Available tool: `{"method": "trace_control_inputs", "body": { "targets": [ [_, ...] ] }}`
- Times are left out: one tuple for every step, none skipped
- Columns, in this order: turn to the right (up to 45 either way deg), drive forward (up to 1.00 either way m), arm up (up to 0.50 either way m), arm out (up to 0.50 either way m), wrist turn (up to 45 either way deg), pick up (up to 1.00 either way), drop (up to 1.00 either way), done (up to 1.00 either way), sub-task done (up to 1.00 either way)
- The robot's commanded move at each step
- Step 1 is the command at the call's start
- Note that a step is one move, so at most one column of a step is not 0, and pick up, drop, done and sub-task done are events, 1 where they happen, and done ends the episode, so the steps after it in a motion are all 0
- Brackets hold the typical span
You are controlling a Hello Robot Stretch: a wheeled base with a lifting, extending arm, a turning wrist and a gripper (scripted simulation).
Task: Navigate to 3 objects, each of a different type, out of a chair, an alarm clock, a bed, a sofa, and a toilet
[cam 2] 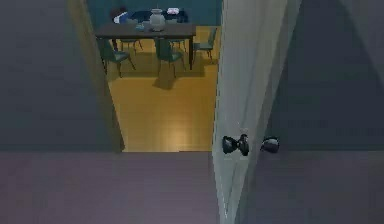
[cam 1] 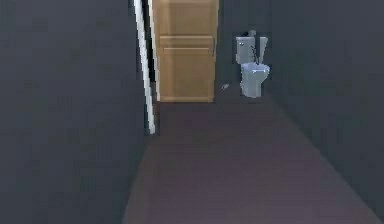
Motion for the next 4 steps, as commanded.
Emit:
{"method": "trace_control_inputs", "body": {
  "targets": [
    [45.0, 0.00, 0.00, 0.00, 0.0, 0.00, 0.00, 0.00, 0.00],
    [21.0, 0.00, 0.00, 0.00, 0.0, 0.00, 0.00, 0.00, 0.00],
    [0.0, 0.40, 0.00, 0.00, 0.0, 0.00, 0.00, 0.00, 0.00],
    [21.0, 0.00, 0.00, 0.00, 0.0, 0.00, 0.00, 0.00, 0.00]
  ]
}}
